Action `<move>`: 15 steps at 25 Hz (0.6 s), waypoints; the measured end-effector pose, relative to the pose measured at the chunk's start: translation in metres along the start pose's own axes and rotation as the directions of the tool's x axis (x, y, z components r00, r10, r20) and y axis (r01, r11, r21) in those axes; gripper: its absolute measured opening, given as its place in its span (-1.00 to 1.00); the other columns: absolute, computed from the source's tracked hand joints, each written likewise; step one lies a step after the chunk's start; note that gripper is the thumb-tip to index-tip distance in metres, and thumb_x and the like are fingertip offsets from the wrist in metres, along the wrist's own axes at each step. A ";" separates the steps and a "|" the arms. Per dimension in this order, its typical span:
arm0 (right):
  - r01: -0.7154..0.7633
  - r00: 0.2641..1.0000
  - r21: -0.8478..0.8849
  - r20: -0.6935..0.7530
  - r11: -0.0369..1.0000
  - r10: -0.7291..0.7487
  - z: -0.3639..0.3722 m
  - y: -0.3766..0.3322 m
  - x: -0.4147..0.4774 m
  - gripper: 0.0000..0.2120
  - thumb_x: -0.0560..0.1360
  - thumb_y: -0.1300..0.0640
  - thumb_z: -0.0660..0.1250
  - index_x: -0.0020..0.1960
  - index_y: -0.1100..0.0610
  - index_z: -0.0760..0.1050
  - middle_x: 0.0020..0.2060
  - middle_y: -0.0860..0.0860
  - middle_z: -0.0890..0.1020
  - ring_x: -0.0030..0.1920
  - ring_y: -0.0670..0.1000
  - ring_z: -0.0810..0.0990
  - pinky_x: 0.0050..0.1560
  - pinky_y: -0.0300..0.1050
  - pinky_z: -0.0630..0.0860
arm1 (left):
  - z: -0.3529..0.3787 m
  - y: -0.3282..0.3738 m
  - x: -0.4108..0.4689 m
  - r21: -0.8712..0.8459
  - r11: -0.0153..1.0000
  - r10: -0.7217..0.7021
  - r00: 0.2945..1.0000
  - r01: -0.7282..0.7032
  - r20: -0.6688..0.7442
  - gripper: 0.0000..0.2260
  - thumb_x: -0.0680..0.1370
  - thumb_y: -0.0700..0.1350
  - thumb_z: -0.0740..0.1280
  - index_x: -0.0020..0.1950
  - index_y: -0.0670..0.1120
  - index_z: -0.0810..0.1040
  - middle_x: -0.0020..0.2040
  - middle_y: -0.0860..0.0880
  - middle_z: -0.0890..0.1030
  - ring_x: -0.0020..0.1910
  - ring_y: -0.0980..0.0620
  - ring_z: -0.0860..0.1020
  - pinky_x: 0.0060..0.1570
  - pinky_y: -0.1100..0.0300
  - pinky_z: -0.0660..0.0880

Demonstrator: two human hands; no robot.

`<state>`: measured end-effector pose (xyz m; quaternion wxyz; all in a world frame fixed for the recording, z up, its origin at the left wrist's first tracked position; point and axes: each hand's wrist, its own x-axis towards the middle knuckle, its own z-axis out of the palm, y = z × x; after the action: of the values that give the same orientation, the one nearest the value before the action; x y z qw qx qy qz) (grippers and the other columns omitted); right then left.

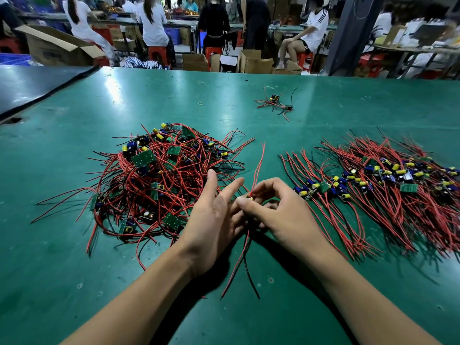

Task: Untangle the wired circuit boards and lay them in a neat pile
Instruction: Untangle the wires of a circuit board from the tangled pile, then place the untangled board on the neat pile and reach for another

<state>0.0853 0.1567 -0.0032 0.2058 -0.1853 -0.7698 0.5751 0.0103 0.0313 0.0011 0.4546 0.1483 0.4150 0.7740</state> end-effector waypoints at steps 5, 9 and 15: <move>0.095 0.986 -0.126 -0.122 0.987 -0.110 -0.005 0.001 0.006 -0.90 0.47 0.13 0.51 -0.01 0.06 0.67 -0.15 -0.06 0.73 -0.14 -0.07 0.69 0.05 -0.06 0.62 | 0.012 -0.001 -0.006 0.117 0.993 0.021 0.998 -0.013 -0.066 -0.40 0.49 0.27 0.16 0.48 0.04 0.33 0.38 -0.02 0.50 0.27 0.08 0.55 0.32 0.15 0.41; 0.087 0.936 -0.274 -0.307 0.958 -0.173 -0.035 0.002 0.019 -0.89 0.50 0.11 0.48 0.01 0.08 0.69 -0.09 -0.02 0.71 -0.09 -0.07 0.66 0.10 -0.11 0.57 | 0.014 -0.004 -0.015 0.358 0.928 0.175 0.967 -0.100 -0.184 -0.81 0.60 -0.18 0.29 0.21 -0.14 0.54 0.06 -0.18 0.67 -0.03 -0.05 0.69 -0.03 0.14 0.63; 0.071 0.877 -0.632 -0.329 0.772 -0.351 -0.050 0.010 0.021 -0.78 0.53 0.07 0.44 0.14 0.13 0.66 0.05 0.00 0.53 -0.02 0.04 0.56 0.11 -0.11 0.46 | 0.018 0.000 -0.024 0.624 0.772 0.375 0.878 -0.120 -0.296 -0.82 0.61 -0.23 0.27 0.20 -0.09 0.44 -0.22 -0.17 0.66 -0.51 -0.12 0.59 -0.56 0.20 0.46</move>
<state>0.0947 0.2102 0.0020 0.3650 -0.2728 -0.8632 0.2172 0.0343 0.0208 0.0155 0.1816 0.1728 0.6946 0.6743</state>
